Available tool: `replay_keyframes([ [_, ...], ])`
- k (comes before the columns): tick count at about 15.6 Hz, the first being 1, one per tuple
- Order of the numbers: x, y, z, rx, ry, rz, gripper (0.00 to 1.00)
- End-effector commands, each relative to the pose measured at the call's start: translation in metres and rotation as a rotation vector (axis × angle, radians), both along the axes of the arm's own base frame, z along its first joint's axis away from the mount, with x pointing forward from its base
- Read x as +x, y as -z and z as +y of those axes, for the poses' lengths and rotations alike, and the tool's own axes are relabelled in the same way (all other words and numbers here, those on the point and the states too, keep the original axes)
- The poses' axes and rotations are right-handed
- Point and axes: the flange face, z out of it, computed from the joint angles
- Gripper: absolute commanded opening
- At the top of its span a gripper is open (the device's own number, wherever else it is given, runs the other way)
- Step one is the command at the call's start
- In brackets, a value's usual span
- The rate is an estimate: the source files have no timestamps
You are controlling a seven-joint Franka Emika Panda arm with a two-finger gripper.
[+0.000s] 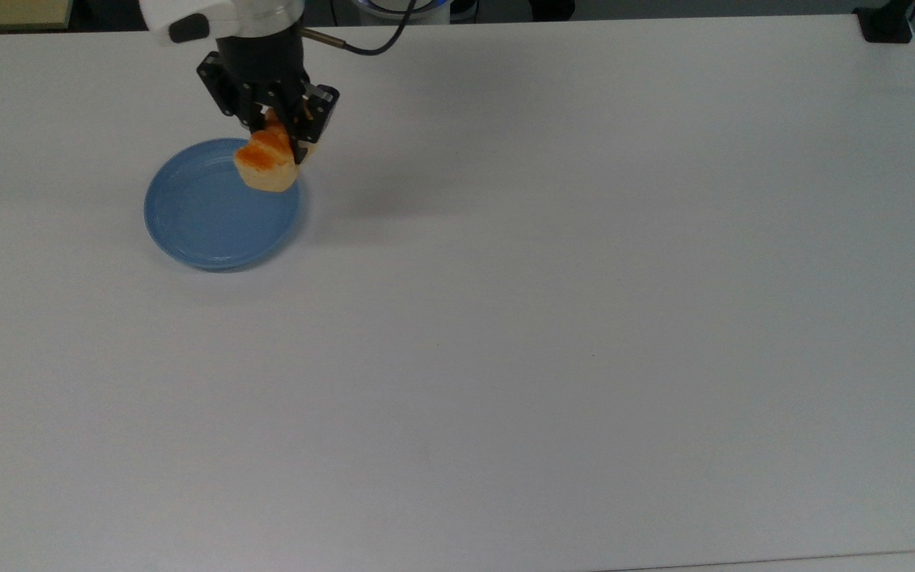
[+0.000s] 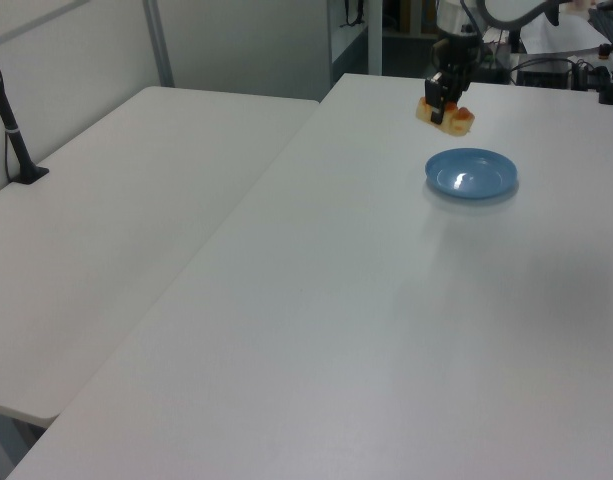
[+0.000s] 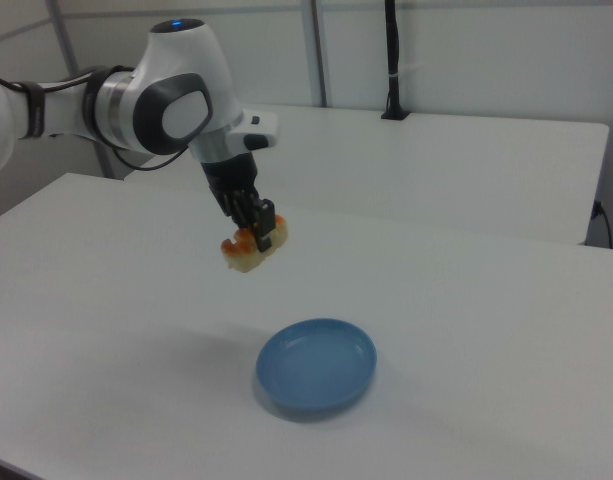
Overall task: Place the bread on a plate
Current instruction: 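Lift the bread roll and carry it over the blue plate, then lower the bread roll onto the plate and open the gripper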
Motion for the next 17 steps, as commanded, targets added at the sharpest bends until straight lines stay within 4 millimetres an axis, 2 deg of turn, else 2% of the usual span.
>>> replay_keyframes([
  [1,0.005,0.004,-0.023,0.007,-0.014,0.032,0.44],
  [3,0.008,0.021,-0.038,0.006,0.007,0.054,0.44],
  [7,0.011,0.057,-0.055,-0.031,0.010,0.115,0.44],
  [8,0.010,0.068,-0.065,-0.031,0.024,0.130,0.44],
  [9,0.009,0.073,-0.070,-0.041,0.027,0.129,0.44],
  [12,0.003,0.093,-0.075,-0.081,0.008,0.139,0.44],
  [14,-0.002,0.106,-0.090,-0.097,0.018,0.139,0.44],
  [17,-0.004,0.133,-0.090,-0.109,0.007,0.126,0.44],
])
